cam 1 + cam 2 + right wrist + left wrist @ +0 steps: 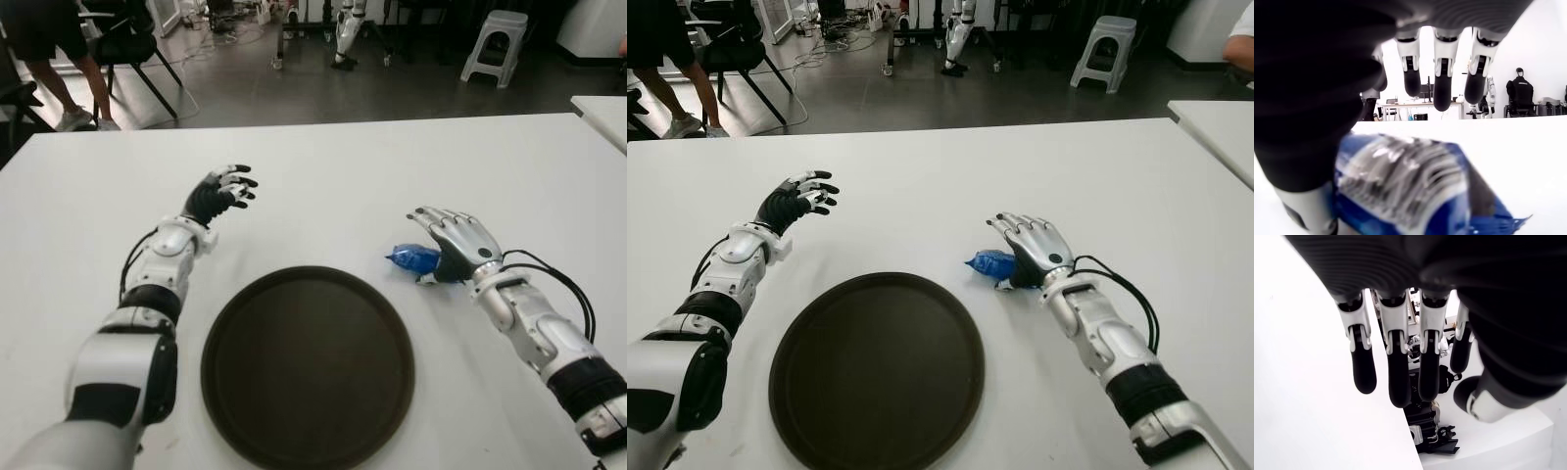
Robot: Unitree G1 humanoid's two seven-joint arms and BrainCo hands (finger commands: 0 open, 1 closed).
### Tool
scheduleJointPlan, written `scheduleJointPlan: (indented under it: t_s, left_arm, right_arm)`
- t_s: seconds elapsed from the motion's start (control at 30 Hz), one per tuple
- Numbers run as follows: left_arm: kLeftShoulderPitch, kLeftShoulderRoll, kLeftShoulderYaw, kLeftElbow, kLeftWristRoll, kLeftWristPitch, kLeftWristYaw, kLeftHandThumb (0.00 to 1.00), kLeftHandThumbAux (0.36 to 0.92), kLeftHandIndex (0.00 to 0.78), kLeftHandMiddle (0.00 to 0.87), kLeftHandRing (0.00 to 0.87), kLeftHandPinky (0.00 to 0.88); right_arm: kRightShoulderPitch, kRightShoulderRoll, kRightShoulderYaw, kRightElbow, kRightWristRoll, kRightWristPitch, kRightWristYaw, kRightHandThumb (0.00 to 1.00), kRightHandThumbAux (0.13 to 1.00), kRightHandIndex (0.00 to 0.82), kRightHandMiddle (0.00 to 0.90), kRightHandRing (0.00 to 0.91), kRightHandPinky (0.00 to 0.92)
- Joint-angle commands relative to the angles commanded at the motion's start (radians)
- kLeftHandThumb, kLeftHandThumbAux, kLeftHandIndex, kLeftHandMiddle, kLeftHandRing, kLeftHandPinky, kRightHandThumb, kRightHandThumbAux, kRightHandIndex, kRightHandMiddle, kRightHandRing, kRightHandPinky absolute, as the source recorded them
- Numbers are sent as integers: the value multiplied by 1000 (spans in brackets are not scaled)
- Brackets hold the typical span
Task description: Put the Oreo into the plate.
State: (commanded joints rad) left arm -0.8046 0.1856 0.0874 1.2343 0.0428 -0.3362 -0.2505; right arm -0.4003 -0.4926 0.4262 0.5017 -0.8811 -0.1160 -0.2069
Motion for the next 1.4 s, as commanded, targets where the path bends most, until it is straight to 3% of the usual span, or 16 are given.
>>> scheduleJointPlan:
  t_s: [0.43, 1.03, 1.27, 1.4]
  left_arm:
    - [2, -3, 4, -4, -4, 0, -2, 132, 662, 212, 338, 341, 346]
    - [0, -2, 1, -2, 1, 2, 4, 122, 663, 234, 362, 371, 381]
    - [3, -1, -3, -4, 5, -6, 5, 114, 667, 231, 356, 366, 377]
    - [2, -1, -4, -5, 6, -6, 7, 116, 668, 229, 355, 366, 377]
  right_arm:
    - [-42, 5, 33, 72, -27, -30, -43, 0, 826, 132, 166, 183, 220]
    - [-44, 23, 35, 74, -2, 11, -26, 0, 824, 122, 151, 166, 186]
    - [-51, 12, 31, 31, 6, 48, 64, 0, 846, 171, 189, 196, 217]
    - [-52, -1, 28, -21, 8, 95, 168, 0, 852, 185, 205, 209, 226]
